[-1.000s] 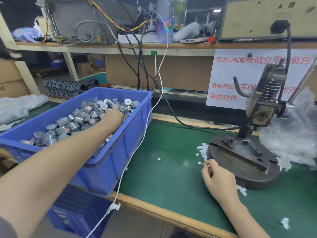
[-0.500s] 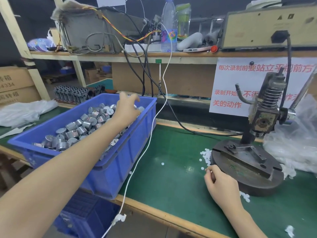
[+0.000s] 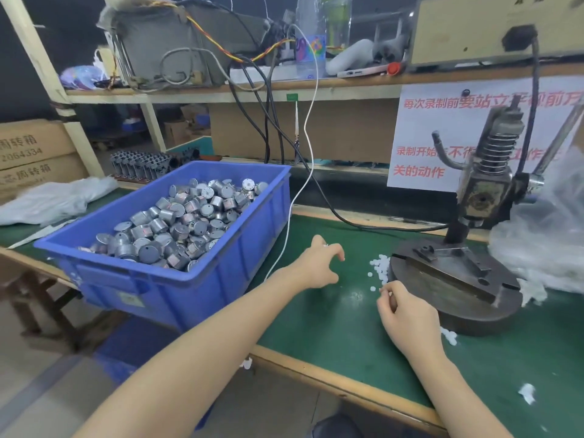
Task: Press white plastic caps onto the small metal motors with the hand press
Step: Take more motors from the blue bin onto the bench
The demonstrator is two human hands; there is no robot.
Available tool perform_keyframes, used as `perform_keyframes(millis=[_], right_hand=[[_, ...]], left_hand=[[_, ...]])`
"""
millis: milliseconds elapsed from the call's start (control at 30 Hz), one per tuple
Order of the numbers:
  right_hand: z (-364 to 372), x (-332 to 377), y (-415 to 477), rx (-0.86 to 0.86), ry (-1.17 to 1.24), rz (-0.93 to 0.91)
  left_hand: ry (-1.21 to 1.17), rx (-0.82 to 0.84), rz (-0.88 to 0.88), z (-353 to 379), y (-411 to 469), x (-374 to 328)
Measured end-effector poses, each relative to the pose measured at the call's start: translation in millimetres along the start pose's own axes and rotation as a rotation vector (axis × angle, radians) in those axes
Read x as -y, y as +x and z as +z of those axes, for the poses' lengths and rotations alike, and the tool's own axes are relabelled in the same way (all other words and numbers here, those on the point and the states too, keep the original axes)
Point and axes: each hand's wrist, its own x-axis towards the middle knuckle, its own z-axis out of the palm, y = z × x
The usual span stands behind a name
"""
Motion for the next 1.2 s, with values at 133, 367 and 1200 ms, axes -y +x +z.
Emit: perform_keyframes(millis=[133, 367, 1200], right_hand=[[-1.6, -0.4, -1.8, -0.021, 0.013, 0.013], [-1.6, -3.2, -0.1, 0.0, 0.022, 0.024], [-2.9, -5.8, -3.3, -0.006, 0.068, 0.011]], left_hand=[[0.058, 0.164, -0.062, 4.1, 9.8, 3.2], [0.142, 0.198, -0.09, -2.3, 20.1, 10.3], [0.135, 0.111, -0.019, 16.0, 13.2, 6.4]])
